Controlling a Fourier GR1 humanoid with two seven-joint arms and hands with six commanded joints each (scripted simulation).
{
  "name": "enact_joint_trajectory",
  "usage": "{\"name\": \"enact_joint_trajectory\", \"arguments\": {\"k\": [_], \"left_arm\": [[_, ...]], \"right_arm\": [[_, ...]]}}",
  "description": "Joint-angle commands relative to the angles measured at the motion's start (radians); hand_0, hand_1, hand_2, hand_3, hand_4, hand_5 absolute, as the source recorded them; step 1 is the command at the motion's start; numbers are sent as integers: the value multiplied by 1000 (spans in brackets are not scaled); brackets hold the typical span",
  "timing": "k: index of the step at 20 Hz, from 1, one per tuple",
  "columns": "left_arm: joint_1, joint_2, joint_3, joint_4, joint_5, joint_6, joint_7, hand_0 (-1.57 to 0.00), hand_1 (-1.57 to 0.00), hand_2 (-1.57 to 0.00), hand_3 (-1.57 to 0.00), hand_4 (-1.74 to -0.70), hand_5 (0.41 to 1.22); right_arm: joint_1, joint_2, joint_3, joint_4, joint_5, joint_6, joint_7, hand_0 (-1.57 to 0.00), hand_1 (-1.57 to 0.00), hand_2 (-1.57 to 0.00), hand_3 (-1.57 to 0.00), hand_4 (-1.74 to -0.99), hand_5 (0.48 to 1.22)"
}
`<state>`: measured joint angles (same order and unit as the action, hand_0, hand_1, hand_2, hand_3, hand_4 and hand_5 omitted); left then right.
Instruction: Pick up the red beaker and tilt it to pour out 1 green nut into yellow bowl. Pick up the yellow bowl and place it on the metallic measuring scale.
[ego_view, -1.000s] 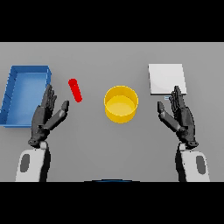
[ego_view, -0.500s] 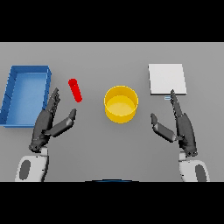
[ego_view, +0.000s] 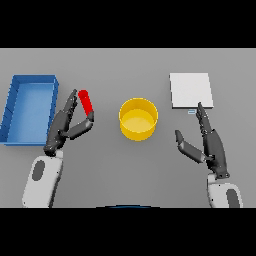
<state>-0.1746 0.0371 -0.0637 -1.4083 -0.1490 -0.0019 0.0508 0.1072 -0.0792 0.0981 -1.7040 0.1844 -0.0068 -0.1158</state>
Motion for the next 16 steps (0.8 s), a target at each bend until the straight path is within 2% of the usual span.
{"name": "enact_joint_trajectory", "arguments": {"k": [1, 2, 6, 8, 11, 12, 16], "left_arm": [[-28, 1, 10, 55, -8, 7, -3, 1, 1, 1, 1, -1376, 738], [-44, 2, 22, 82, -7, 14, -16, 1, 1, 1, 1, -1369, 733], [-130, -13, 51, 206, 3, 18, -40, 1, 1, 1, 1, -1339, 717], [-169, -3, 74, 259, 14, 12, -60, 1, 1, 1, 1, -1330, 714], [-231, -6, 80, 339, 0, 19, -91, 1, 1, 1, 1, -1319, 711], [-248, -3, 87, 352, 1, 21, -77, 1, 1, 1, 1, -1315, 706], [-308, 0, 102, 427, 1, 15, -93, 1, 1, 1, 1, -1318, 708]], "right_arm": [[3, 7, 4, -12, -3, -2, 7, 1, 1, 1, 1, -1321, 683], [10, 5, 0, -7, -5, -1, 0, 1, 1, 1, 1, -1329, 685], [-6, 3, -6, -6, -10, -1, 38, 1, 1, 1, 1, -1341, 689], [4, -2, -13, -4, -19, 3, 11, 1, 1, 1, 1, -1338, 688], [-1, -3, -10, -10, -19, 6, 15, 1, 1, 1, 1, -1333, 687], [-2, -7, -17, -8, -26, 8, 16, 1, 1, 1, 1, -1331, 687], [-8, 4, -14, -8, -29, 4, 27, 1, 1, 1, 1, -1320, 683]]}}
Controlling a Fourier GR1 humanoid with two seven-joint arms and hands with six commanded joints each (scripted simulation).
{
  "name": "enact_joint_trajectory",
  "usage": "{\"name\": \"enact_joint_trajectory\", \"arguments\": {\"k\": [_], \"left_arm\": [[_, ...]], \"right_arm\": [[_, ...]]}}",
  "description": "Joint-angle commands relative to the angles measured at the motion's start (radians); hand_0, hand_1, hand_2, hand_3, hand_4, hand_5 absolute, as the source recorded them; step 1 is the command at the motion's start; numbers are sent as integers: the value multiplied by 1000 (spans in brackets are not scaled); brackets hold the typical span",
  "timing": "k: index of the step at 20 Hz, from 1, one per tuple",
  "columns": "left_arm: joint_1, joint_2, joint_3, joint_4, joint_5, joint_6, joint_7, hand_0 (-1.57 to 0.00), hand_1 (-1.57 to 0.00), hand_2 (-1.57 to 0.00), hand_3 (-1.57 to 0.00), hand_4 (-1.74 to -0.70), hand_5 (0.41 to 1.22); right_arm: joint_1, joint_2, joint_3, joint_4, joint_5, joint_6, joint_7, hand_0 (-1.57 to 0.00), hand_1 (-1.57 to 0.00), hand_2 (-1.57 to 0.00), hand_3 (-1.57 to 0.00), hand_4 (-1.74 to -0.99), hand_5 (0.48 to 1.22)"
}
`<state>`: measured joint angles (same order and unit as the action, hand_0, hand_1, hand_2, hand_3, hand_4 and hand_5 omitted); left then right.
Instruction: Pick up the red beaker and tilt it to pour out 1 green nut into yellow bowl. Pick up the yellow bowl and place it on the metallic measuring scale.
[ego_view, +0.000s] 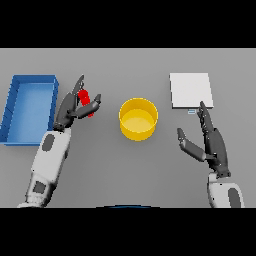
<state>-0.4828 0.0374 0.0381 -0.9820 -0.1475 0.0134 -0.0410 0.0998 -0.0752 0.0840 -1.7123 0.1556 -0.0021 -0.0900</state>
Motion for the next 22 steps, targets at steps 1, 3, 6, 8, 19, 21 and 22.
{"name": "enact_joint_trajectory", "arguments": {"k": [1, 3, 6, 8, 19, 21, 22], "left_arm": [[-7, 1, 0, 12, 0, -5, -6, 1, 1, 1, 1, -1322, 710], [-30, -1, 7, 54, -1, -6, -46, 1, 1, 1, 1, -1343, 725], [-44, -20, 25, 85, 11, 11, -87, -81, -84, -122, -75, -1416, 770], [-64, -39, 46, 108, 24, 39, -70, -458, -483, -501, -490, -1443, 881], [-101, -59, 49, 127, -13, 120, -154, -1475, -1478, -1479, -1478, -1645, 1112], [-90, -45, 40, 92, -6, 120, -157, -1510, -1511, -1512, -1512, -1679, 1103], [-94, -42, 33, 76, -8, 132, -156, -1522, -1523, -1524, -1523, -1692, 1100]], "right_arm": [[1, 3, 7, 1, 8, -1, 7, 1, 1, 1, 1, -1315, 682], [-1, -2, 3, 2, 7, -1, 5, 1, 1, 1, 1, -1305, 681], [7, -6, 2, -10, 13, -5, 0, 1, 1, 1, 1, -1291, 684], [1, -10, 3, -7, 18, -5, 6, 1, 1, 1, 1, -1286, 685], [-8, -9, 6, 13, 20, 2, -19, 1, 1, 1, 1, -1281, 676], [-14, -5, 16, 6, 34, -5, -5, 1, 1, 1, 1, -1263, 671], [-6, -4, 21, 5, 43, -6, -12, 1, 1, 1, 1, -1254, 667]]}}
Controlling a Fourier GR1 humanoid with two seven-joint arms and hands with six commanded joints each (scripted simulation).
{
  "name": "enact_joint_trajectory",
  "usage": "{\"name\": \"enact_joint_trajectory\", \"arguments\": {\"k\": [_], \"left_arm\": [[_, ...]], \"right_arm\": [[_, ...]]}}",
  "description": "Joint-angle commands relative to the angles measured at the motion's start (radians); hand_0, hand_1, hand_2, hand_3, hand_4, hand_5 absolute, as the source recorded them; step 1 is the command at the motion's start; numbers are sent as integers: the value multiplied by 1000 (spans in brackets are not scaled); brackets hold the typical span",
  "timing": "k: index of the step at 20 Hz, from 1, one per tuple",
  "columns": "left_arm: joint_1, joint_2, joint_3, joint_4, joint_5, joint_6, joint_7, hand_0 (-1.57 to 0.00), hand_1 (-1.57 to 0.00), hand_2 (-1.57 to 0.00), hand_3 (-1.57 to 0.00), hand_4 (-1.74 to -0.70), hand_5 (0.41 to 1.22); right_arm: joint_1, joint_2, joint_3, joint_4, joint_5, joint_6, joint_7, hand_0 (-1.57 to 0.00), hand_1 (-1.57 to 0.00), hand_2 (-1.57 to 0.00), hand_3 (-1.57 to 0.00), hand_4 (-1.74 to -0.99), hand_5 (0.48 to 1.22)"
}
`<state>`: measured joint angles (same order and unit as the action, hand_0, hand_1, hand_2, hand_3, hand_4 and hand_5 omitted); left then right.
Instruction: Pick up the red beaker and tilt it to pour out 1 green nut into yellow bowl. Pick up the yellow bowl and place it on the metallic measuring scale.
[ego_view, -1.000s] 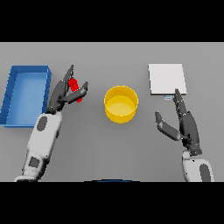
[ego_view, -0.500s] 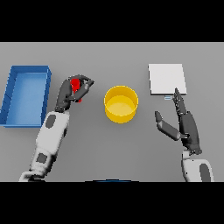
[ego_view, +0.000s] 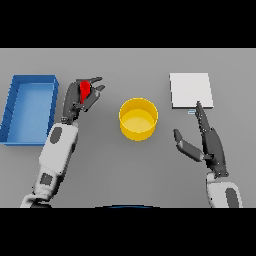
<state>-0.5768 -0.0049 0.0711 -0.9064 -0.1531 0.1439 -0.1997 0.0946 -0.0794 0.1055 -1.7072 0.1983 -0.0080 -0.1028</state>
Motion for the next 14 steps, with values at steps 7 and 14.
{"name": "enact_joint_trajectory", "arguments": {"k": [7, 14], "left_arm": [[-43, 105, -192, -143, -156, -32, 167, -1561, -1561, -1561, -1561, -1731, 1119], [-38, 178, -338, -222, -253, -89, 257, -1564, -1565, -1565, -1565, -1734, 1112]], "right_arm": [[6, -1, 10, 6, 38, -19, -18, 1, 1, 1, 1, -1245, 688], [16, 10, 20, -13, 46, -24, 11, 1, 1, 1, 1, -1248, 711]]}}
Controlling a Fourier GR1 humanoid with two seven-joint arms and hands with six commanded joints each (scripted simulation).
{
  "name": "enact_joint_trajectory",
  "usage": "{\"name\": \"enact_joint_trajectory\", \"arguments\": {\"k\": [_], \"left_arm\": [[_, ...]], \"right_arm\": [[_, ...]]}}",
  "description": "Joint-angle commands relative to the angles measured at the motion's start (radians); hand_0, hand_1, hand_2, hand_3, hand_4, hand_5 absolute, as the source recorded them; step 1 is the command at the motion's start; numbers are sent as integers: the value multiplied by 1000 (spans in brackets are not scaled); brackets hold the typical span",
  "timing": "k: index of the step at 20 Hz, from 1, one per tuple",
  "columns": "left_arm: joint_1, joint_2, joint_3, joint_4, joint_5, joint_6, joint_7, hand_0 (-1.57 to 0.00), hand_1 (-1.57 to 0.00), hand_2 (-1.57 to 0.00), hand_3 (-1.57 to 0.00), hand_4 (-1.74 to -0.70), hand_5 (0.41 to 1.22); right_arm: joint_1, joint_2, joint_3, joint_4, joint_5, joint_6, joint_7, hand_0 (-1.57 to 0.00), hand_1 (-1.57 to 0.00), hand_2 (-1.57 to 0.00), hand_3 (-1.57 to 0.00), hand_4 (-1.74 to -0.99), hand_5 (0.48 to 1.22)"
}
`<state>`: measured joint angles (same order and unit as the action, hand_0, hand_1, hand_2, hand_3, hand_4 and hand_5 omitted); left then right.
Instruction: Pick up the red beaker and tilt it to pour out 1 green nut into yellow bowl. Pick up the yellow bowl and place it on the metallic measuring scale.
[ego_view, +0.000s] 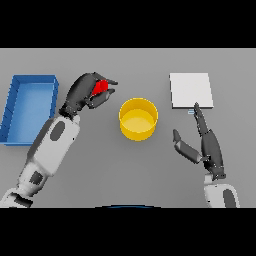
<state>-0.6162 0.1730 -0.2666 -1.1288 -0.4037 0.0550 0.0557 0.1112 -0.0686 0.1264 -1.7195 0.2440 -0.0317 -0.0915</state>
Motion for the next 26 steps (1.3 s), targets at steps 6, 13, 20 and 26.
{"name": "enact_joint_trajectory", "arguments": {"k": [6, 13, 20, 26], "left_arm": [[-134, 84, -229, 75, -259, -41, 19, -1569, -1569, -1569, -1569, -1739, 1152], [-325, 127, -433, 199, -442, -175, -29, -1571, -1571, -1571, -1571, -1613, 1206], [-483, 97, -606, 280, -527, -330, -58, -1571, -1571, -1571, -1571, -1709, 1218], [-590, 78, -752, 358, -624, -370, -84, -1571, -1571, -1571, -1571, -1733, 1220]], "right_arm": [[2, -4, -3, -4, -16, 14, -5, 1, 1, 1, 1, -1267, 721], [-12, -3, -19, 8, -28, 7, -13, 1, 1, 1, 1, -1258, 697], [-11, 13, -15, 14, -16, -11, -8, 1, 1, 1, 1, -1198, 650], [-14, 20, -4, 20, 15, -30, -20, 1, 1, 1, 1, -1183, 643]]}}
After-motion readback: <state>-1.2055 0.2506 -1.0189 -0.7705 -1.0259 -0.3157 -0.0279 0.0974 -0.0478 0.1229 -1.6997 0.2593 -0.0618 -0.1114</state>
